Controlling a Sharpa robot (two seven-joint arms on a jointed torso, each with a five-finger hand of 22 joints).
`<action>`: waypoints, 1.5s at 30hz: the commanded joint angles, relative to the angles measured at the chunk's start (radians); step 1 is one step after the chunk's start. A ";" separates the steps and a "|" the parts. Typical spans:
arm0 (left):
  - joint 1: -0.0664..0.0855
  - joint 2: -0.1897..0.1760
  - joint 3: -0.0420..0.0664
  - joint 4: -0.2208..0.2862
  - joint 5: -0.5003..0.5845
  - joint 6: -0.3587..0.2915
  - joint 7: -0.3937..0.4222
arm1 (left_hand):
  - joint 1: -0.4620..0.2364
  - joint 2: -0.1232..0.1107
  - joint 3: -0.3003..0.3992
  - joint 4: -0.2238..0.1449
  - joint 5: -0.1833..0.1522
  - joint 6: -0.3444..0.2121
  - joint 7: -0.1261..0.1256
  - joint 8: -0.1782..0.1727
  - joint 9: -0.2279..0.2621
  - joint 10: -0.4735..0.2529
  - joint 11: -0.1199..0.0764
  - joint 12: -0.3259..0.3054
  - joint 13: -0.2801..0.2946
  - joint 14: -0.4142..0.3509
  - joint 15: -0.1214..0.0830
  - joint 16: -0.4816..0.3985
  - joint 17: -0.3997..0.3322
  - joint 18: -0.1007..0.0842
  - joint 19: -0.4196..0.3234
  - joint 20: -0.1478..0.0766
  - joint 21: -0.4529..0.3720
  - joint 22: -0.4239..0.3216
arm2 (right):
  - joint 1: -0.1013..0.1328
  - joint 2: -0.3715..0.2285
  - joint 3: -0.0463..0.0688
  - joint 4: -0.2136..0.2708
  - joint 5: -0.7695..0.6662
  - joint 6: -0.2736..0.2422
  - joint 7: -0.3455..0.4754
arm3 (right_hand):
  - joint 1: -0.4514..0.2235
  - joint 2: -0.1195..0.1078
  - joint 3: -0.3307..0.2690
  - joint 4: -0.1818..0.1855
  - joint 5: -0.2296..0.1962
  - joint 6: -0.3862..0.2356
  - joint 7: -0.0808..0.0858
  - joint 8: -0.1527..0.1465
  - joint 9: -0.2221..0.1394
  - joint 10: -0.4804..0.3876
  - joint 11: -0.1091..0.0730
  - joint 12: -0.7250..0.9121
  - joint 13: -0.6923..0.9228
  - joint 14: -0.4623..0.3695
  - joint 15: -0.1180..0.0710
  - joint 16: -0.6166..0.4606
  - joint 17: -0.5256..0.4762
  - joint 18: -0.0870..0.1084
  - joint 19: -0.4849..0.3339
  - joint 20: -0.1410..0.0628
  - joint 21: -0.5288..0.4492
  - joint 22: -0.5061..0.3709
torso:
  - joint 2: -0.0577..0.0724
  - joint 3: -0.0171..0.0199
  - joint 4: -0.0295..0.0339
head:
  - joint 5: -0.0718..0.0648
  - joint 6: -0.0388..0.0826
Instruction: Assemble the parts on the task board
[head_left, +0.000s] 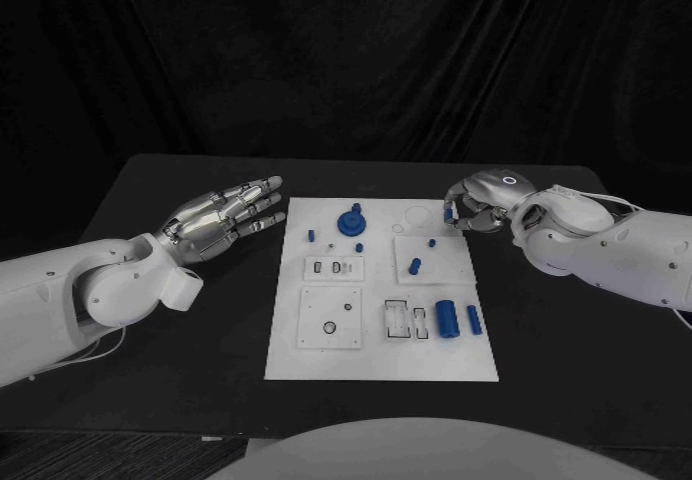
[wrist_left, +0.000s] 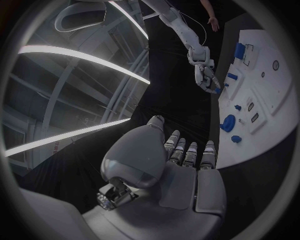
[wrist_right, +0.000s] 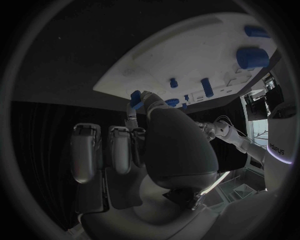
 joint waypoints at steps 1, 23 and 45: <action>-0.002 0.002 0.001 0.000 0.004 0.014 0.002 | 0.006 -0.007 0.002 0.005 -0.003 0.001 0.003 0.006 0.001 0.000 0.008 0.006 0.001 0.003 -0.001 0.004 0.001 0.018 0.003 0.007 0.004 0.001 | 0.024 -0.002 0.002 0.050 -0.002 -0.057 -0.039 | -0.003 0.004 -0.001 -0.004 -0.008 0.012 -0.004 0.012 0.023 0.105 0.006 0.004 0.263 0.094 0.008 -0.007 0.225 -0.005 0.073 0.007 -0.005 0.237 | 0.000 -0.0003 -0.0014 | 0.002 -0.002; -0.002 0.004 0.001 0.007 0.004 0.002 -0.002 | 0.007 -0.008 0.003 0.003 -0.001 0.005 0.005 0.009 0.002 0.002 0.010 0.009 0.001 0.004 -0.001 0.005 0.001 0.018 0.003 0.007 0.005 0.002 | -0.007 0.162 0.002 0.157 -0.002 0.082 -0.054 | -0.004 0.000 -0.001 -0.010 -0.004 0.008 0.005 0.012 0.022 0.105 0.013 0.004 0.263 0.090 0.013 -0.020 0.205 0.001 0.062 0.011 -0.028 0.229 | -0.001 -0.0020 0.0045 | 0.012 -0.003; -0.003 0.012 0.001 0.000 0.004 0.012 -0.002 | 0.009 -0.008 0.004 0.002 0.002 0.005 0.005 0.010 0.002 0.002 0.011 0.010 0.001 0.004 -0.002 0.005 0.001 0.019 0.003 0.007 0.005 0.002 | -0.043 0.221 0.002 0.131 -0.002 0.085 -0.055 | -0.007 -0.004 -0.001 -0.016 0.008 0.006 0.013 0.012 0.021 0.105 0.022 0.004 0.263 0.088 0.020 -0.025 0.196 0.003 0.058 0.015 -0.037 0.225 | 0.000 0.0006 -0.0005 | 0.019 -0.007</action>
